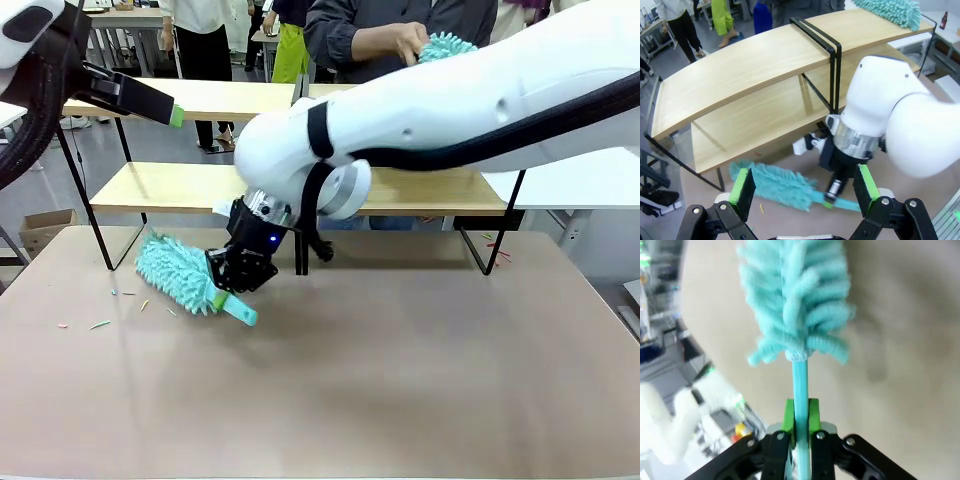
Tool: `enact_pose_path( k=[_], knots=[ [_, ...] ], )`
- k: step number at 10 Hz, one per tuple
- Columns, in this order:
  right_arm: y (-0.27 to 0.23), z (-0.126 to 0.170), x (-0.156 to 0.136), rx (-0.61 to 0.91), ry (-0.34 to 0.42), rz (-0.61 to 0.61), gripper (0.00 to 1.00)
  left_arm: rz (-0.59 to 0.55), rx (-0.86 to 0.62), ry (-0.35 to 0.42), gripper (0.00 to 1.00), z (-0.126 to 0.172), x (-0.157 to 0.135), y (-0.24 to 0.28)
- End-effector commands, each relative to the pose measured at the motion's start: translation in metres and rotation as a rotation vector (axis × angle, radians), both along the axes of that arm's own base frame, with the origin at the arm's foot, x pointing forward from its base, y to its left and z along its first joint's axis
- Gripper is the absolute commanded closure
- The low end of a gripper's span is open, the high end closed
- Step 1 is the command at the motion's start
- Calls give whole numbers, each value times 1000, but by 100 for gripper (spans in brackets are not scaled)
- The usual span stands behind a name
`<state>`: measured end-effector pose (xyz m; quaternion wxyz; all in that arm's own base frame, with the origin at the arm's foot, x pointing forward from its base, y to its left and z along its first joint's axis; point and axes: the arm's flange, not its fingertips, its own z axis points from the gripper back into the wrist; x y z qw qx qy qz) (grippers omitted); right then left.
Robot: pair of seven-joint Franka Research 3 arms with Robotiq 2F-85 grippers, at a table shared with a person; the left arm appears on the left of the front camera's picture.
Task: Clean the shelves.
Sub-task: Clean another randomly selected level of the Shelf with the Duster.
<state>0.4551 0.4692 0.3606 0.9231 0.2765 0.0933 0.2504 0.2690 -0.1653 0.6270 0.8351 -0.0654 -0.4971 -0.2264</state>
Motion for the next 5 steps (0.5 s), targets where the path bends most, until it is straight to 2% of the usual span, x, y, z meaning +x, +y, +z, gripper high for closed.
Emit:
enact_pose_path(
  k=[1, 2, 3, 5],
  knots=[
    [-46, 22, -39, -50, 227, 223, 88, -1, -2, -7, 0, -4, -2, 2],
    [-69, 40, -53, -36, 243, 262, 88, -1, -2, -7, 0, -4, -2, 2],
    [-87, 55, -61, 16, 227, 283, 88, -1, -2, -7, 0, -4, -2, 2],
    [-128, 77, -61, 206, 106, 335, 88, -1, -2, -7, 0, -4, -2, 2]
  ],
)
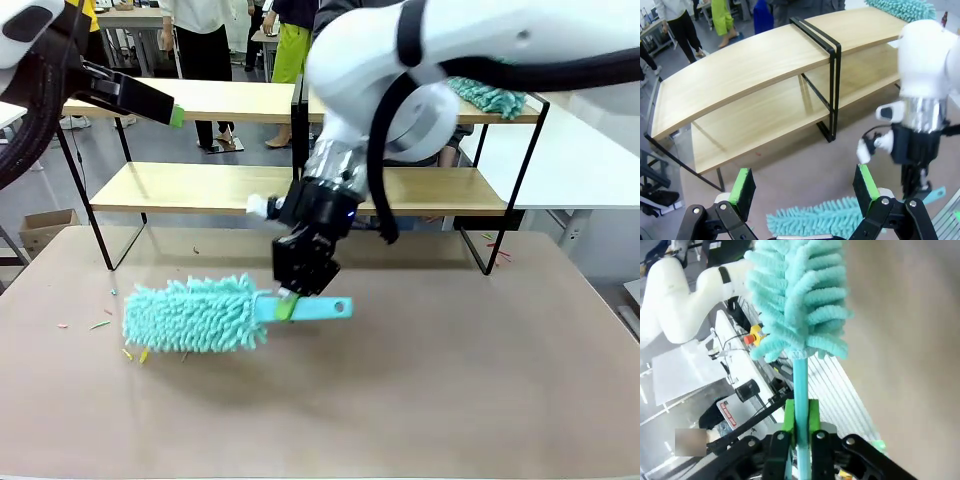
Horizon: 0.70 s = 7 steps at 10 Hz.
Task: Clean the shelves.
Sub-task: Clean another randomly selected level of the Shelf with the Duster.
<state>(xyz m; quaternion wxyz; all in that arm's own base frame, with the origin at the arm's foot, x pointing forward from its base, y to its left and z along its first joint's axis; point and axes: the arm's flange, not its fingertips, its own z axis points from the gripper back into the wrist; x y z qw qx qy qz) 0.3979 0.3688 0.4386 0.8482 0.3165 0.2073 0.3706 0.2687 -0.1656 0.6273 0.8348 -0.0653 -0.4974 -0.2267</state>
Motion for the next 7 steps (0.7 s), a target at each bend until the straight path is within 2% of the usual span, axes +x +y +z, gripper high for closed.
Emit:
enact_pose_path(
  k=[1, 2, 3, 4, 5, 6, 7],
  knots=[
    [-35, -2, -5, 162, -63, 30, 88, -1, -3, -6, 0, -5, -2, 2],
    [-41, -5, -9, 171, -46, 65, 88, -1, -3, -6, 0, -5, -2, 2],
    [-54, -2, -13, 229, -9, 163, 88, -1, -3, -6, 0, -5, -2, 2],
    [-73, -1, -12, 171, -55, 143, 88, -1, -3, -6, 0, -5, -2, 2],
    [-89, 1, -23, 244, 28, 315, 88, -1, -3, -6, 0, -5, -2, 2],
    [-109, 3, -33, 204, -36, 233, 88, -1, -3, -6, 0, -5, -2, 2],
    [-124, 7, -41, 251, -95, 195, 88, -1, -3, -6, 0, -5, -2, 2]
  ],
)
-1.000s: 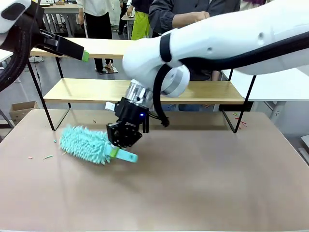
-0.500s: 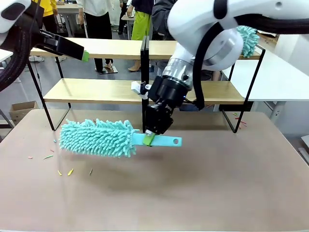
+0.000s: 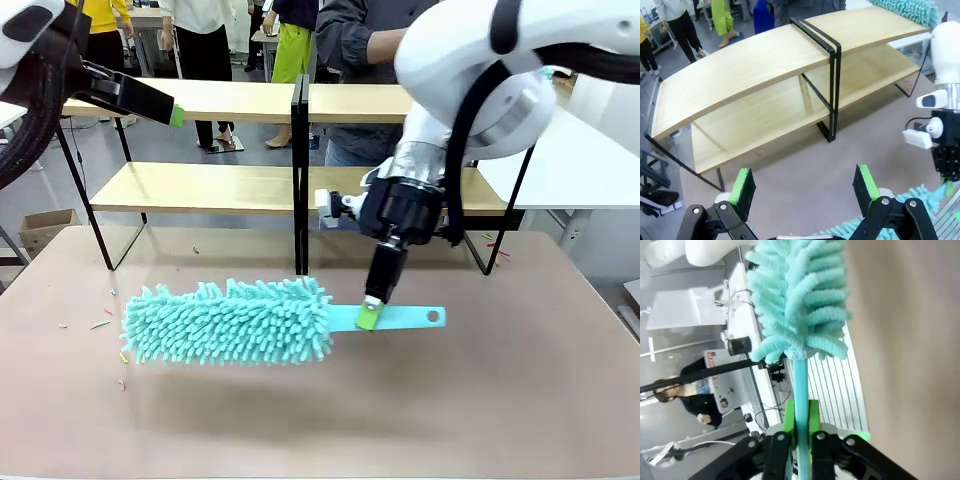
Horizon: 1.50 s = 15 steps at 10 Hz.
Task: Clean the shelves.
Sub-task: Clean another randomly selected level of the Shelf with the Duster.
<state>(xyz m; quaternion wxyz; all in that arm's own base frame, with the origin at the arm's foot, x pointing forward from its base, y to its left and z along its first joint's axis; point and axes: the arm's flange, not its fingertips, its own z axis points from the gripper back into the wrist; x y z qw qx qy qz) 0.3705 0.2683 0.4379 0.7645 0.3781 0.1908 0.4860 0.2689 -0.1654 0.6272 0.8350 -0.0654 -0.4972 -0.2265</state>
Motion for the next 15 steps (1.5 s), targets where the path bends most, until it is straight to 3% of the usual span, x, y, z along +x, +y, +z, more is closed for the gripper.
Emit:
enact_pose_path(
  k=[1, 2, 3, 4, 5, 10, 12, 15],
  knots=[
    [-25, 6, -19, 67, -121, -71, 88, -1, -2, -7, 0, -5, -2, 2],
    [0, 0, 0, 0, 0, 0, 88, -1, -2, -7, 0, -5, -2, 2],
    [-16, 7, -6, 16, -40, -28, 88, -1, -2, -7, 0, -5, -2, 2],
    [-18, 6, -9, -63, -91, -100, 88, -1, -2, -7, 0, -5, -2, 2],
    [-39, 7, -9, 14, -122, -155, 88, -1, -2, -7, 0, -5, -2, 2],
    [-88, -7, -41, 85, -125, -255, 88, -1, -2, -7, 0, -5, -2, 2],
    [-159, 2, -67, 208, -255, -415, 88, -1, -2, -7, 0, -5, -2, 2],
    [-246, 6, -105, 529, -485, -493, 88, -1, -2, -7, 0, -5, -2, 2]
  ],
)
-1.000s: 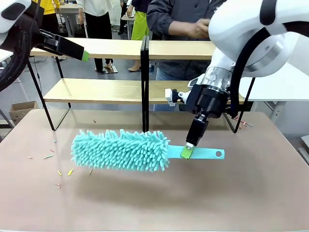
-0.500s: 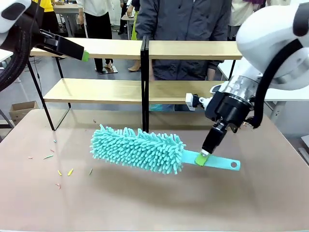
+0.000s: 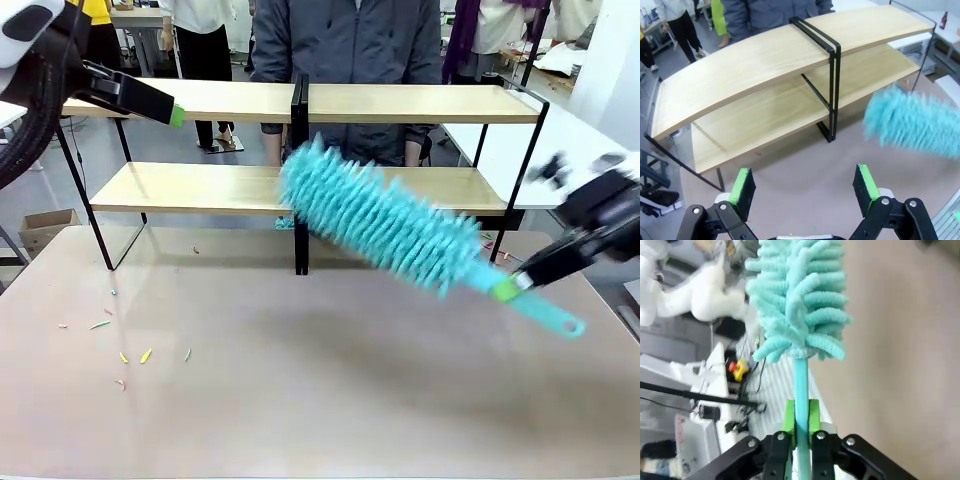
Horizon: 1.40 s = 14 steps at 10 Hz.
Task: Clean the shelves.
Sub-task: Clean another randomly selected level of the Shelf with the Duster.
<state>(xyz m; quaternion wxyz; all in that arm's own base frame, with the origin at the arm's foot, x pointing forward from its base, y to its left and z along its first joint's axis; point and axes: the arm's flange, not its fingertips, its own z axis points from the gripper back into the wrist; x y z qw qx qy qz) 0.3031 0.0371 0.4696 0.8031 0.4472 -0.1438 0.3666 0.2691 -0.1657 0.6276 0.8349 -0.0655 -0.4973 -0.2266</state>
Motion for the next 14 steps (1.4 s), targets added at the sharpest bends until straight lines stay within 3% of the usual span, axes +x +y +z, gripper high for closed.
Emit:
enact_pose_path(
  k=[1, 3, 5, 7, 8, 12, 13, 14],
  knots=[
    [-33, -31, -44, 231, -225, -5, 88, -1, -2, -7, 0, -5, -2, 2],
    [-38, -40, -36, 273, -222, -95, 88, -1, -2, -7, 0, -5, -2, 2],
    [-16, -37, -22, 172, -149, -60, 88, -1, -2, -7, 0, -5, -2, 2],
    [55, -37, 8, -147, 100, 125, 88, -1, -2, -7, 0, -5, -2, 2],
    [91, -36, 24, -244, 141, 161, 88, -1, -2, -7, 0, -5, -2, 2],
    [241, -35, 60, -509, 137, 129, 88, -1, -2, -7, 0, -5, -2, 2],
    [193, -40, 21, -376, 145, 172, 88, -1, -2, -7, 0, -5, -2, 2],
    [227, -36, 33, -436, 138, 169, 88, -1, -2, -7, 0, -5, -2, 2]
  ],
)
